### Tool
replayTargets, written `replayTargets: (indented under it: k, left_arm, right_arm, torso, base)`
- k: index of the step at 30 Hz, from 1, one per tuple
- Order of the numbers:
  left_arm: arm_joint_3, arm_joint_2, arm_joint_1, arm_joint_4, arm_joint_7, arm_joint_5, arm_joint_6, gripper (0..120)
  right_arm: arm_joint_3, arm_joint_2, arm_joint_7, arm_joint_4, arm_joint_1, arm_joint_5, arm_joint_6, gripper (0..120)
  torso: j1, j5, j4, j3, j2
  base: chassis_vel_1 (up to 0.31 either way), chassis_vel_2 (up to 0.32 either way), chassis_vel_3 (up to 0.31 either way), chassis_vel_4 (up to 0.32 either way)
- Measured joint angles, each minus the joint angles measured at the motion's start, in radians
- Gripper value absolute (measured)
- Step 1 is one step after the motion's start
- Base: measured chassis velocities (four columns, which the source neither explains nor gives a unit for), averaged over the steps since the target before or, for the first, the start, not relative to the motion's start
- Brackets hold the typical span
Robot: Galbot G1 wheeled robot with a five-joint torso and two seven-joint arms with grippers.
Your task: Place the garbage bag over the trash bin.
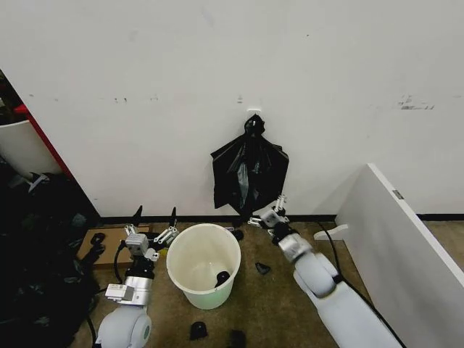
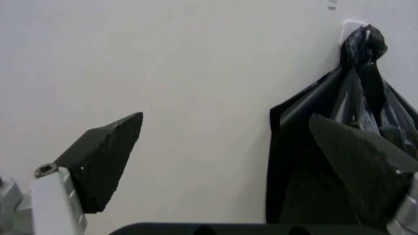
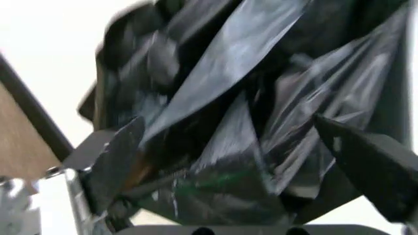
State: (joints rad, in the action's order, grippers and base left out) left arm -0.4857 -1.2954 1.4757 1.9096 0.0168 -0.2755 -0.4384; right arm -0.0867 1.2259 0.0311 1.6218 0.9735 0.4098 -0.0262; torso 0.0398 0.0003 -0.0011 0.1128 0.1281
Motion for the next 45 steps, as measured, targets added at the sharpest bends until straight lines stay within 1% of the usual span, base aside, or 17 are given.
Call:
replayTargets:
  k: [2,8,10,13,16,18,24,26,28,31,32,36,37,38,40,43,45]
  left_arm:
    - [0.000,0.000,-0.001,0.000,0.000,0.000,0.000,100]
    - [0.004,-0.009,-0.017,-0.010,0.003,0.000,0.000,100]
    - [0.004,-0.009,-0.017,-0.011,0.003,0.000,0.000,100]
    - [0.006,-0.011,-0.020,-0.017,0.004,0.001,0.000,100]
    - [0.008,-0.014,-0.022,-0.020,0.004,0.004,0.000,100]
    - [0.009,-0.014,-0.022,-0.020,0.004,0.004,0.000,100]
    - [0.013,-0.015,-0.022,-0.020,0.005,0.009,-0.001,100]
    - [0.014,-0.012,-0.022,-0.020,0.005,0.009,-0.002,100]
    - [0.028,0.008,-0.030,-0.023,-0.004,0.014,-0.007,100]
    - [0.044,0.055,-0.058,-0.043,-0.040,0.010,-0.029,100]
    - [0.044,0.055,-0.058,-0.043,-0.040,0.010,-0.029,100]
    - [0.059,0.140,-0.125,-0.093,-0.135,-0.055,-0.061,100]
    - [0.070,0.189,-0.174,-0.125,-0.175,-0.098,-0.063,100]
    - [0.077,0.216,-0.202,-0.146,-0.195,-0.121,-0.058,100]
    - [0.081,0.230,-0.217,-0.157,-0.204,-0.131,-0.055,100]
    - [0.107,0.286,-0.308,-0.223,-0.247,-0.157,-0.034,100]
    - [0.126,0.299,-0.352,-0.249,-0.253,-0.157,-0.013,100]
  right_arm:
    - [0.001,0.002,0.001,-0.004,-0.003,0.007,-0.005,94]
    - [-0.010,0.016,0.006,-0.060,-0.022,0.122,-0.091,66]
    - [-0.011,0.016,0.006,-0.060,-0.022,0.123,-0.093,66]
    - [-0.023,0.015,0.005,-0.060,-0.018,0.136,-0.114,51]
    - [-0.032,0.017,0.005,-0.061,-0.015,0.139,-0.111,39]
    - [-0.034,0.018,0.004,-0.062,-0.014,0.139,-0.108,36]
    - [-0.047,0.021,-0.038,-0.043,0.008,0.113,-0.076,10]
    - [-0.047,0.019,-0.046,-0.034,0.014,0.100,-0.073,8]
    - [-0.045,0.006,-0.074,0.015,0.040,0.002,-0.062,0]
    - [-0.036,-0.016,-0.091,0.091,0.075,-0.195,-0.022,0]
    - [-0.036,-0.016,-0.091,0.091,0.075,-0.195,-0.022,0]
    - [-0.037,-0.036,-0.072,0.168,0.114,-0.415,0.072,0]
    - [-0.038,-0.041,-0.052,0.187,0.126,-0.489,0.111,0]
    - [-0.042,-0.041,-0.036,0.192,0.131,-0.517,0.130,0]
    - [-0.044,-0.040,-0.028,0.192,0.132,-0.528,0.139,0]
    - [-0.038,-0.029,0.045,0.176,0.120,-0.592,0.204,0]
    - [-0.014,-0.020,0.083,0.154,0.097,-0.611,0.225,0]
  torso:
    - [0.000,0.0000,0.0000,0.000,0.000]
    - [0.000,0.0000,-0.0002,0.000,0.000]
    - [0.000,0.0000,-0.0002,0.000,0.000]
    - [0.000,0.0000,-0.0002,0.000,0.000]
    - [0.000,0.0000,-0.0002,0.000,0.000]
    - [0.000,0.0000,-0.0002,0.000,0.000]
    - [0.000,0.0001,0.0000,0.000,0.000]
    - [0.000,0.0000,0.0000,0.000,0.000]
    - [0.000,0.0000,0.0000,0.000,0.000]
    - [0.000,0.0000,0.0000,0.000,0.000]
    - [0.000,0.0000,0.0000,0.000,0.000]
    - [0.000,-0.0003,0.0000,0.000,0.000]
    - [0.000,-0.0002,-0.0004,0.000,0.000]
    - [0.000,0.0000,-0.0001,0.000,0.000]
    - [0.000,-0.0001,-0.0002,0.000,0.000]
    - [0.000,-0.0003,-0.0007,0.000,0.000]
    - [0.000,0.0002,0.0013,0.000,0.000]
  base:
    - [0.000,0.000,0.000,0.000]
    - [0.000,0.000,0.000,0.000]
    - [0.000,0.000,0.000,0.000]
    - [0.000,0.000,0.000,0.000]
    - [0.000,0.000,0.000,0.000]
    - [0.000,0.000,0.000,0.000]
    - [0.000,0.000,0.000,0.000]
    - [0.000,0.000,0.000,0.000]
    - [0.000,0.000,0.000,0.000]
    - [0.000,0.000,0.000,0.000]
    - [0.000,0.000,0.000,0.000]
    - [0.000,0.000,0.000,0.000]
    - [0.000,0.000,0.000,0.000]
    - [0.000,0.000,0.000,0.000]
    - [0.000,0.000,0.000,0.000]
    - [0.000,0.000,0.000,0.000]
    - [0.000,0.000,0.000,0.000]
